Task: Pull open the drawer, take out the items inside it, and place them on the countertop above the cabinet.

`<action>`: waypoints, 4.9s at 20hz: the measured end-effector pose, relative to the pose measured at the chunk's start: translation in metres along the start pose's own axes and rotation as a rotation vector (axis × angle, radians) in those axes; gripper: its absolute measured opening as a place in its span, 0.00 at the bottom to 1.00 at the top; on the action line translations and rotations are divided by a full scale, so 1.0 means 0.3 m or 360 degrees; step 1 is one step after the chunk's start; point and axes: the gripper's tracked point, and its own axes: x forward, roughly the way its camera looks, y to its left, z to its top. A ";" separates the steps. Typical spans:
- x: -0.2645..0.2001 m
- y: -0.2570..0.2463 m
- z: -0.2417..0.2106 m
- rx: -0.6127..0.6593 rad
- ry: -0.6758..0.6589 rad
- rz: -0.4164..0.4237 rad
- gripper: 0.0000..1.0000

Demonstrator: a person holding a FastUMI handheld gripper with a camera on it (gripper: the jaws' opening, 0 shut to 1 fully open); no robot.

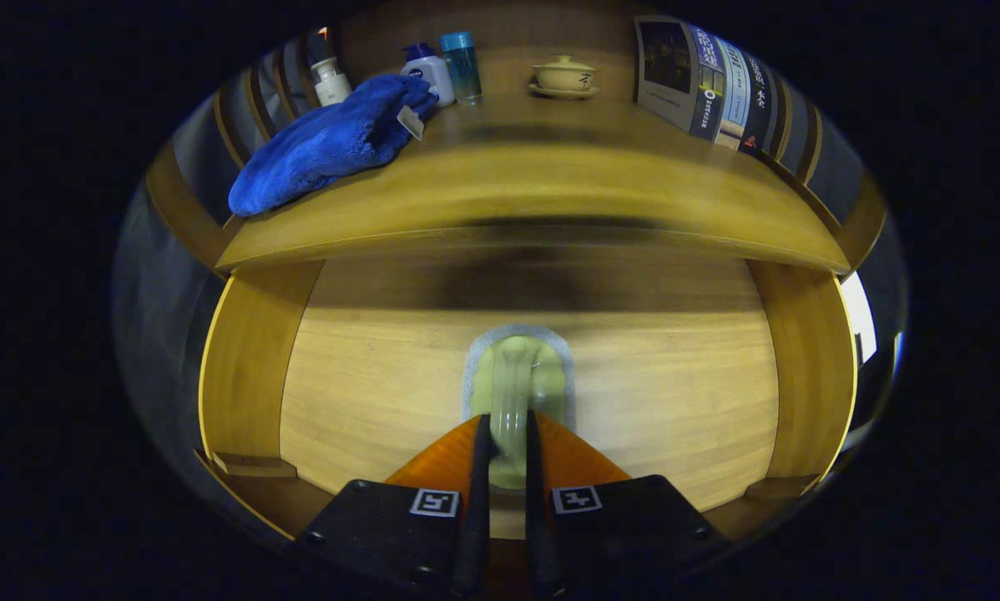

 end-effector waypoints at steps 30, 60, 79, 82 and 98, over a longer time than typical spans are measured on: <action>-0.184 -0.022 0.577 0.0105 -0.0206 -0.0073 0.21; -0.529 0.039 0.538 -0.0156 -0.1024 -0.0070 1.00; -0.710 -0.296 -0.036 0.0056 -0.1335 -0.0085 1.00; -0.676 -0.353 -0.144 0.0079 -0.1348 -0.0114 1.00; -0.455 -0.436 -0.338 0.0068 -0.1217 -0.0187 0.99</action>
